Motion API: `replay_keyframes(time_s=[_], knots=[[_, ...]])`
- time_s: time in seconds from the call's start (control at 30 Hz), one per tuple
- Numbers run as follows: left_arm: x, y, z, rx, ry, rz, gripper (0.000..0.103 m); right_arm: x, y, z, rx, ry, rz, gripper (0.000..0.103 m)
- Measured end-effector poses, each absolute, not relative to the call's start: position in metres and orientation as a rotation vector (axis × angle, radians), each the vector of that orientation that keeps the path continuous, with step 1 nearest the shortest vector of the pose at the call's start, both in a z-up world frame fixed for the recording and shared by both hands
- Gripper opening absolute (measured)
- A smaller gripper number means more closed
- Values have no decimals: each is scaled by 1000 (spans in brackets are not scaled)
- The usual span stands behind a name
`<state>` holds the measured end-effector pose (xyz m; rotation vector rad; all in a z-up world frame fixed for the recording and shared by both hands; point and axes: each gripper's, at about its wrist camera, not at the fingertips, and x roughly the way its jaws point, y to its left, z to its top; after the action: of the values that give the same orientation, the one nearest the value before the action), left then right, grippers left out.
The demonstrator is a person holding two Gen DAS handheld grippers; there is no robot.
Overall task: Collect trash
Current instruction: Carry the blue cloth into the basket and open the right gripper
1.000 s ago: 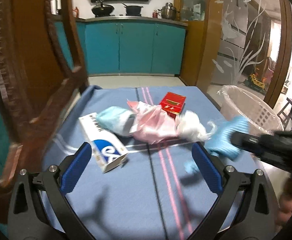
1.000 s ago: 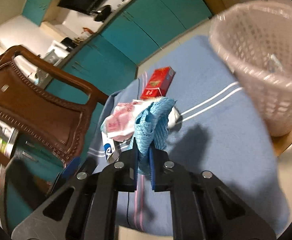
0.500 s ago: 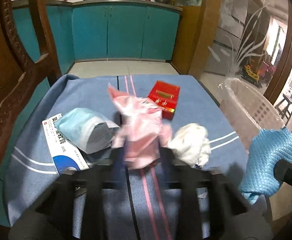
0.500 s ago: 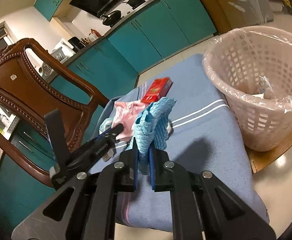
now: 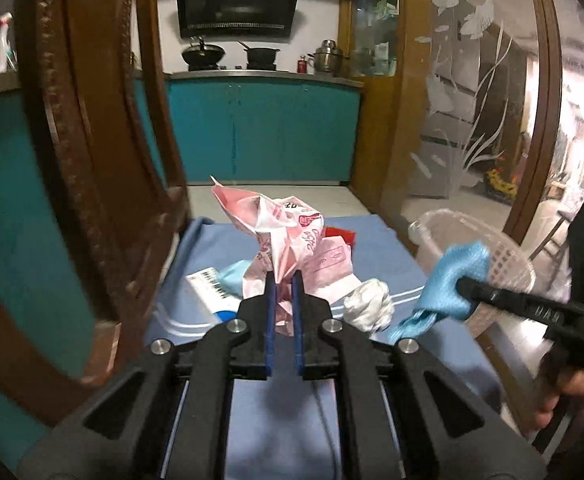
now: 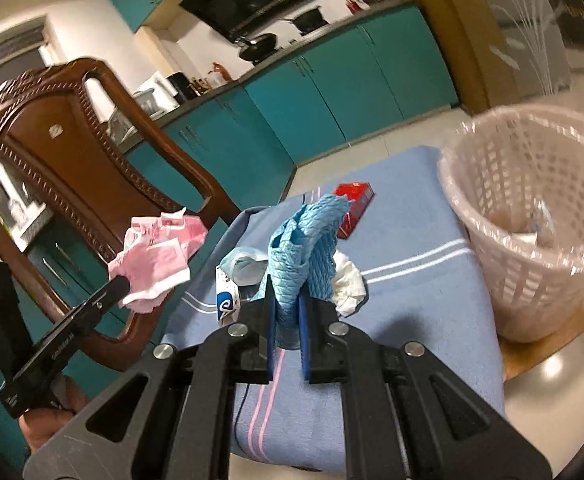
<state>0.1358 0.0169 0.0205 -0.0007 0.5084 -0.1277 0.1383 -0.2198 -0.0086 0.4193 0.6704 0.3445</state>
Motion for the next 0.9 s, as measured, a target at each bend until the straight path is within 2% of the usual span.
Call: replay_keyframes(time_s=[0.7,0.9], knots=[[132,16,7,38,547,-130,8,141,-213,-14,367,688,325,10],[133,15,6,36,548,-135,8,146,-277,12,395,459,117,10]])
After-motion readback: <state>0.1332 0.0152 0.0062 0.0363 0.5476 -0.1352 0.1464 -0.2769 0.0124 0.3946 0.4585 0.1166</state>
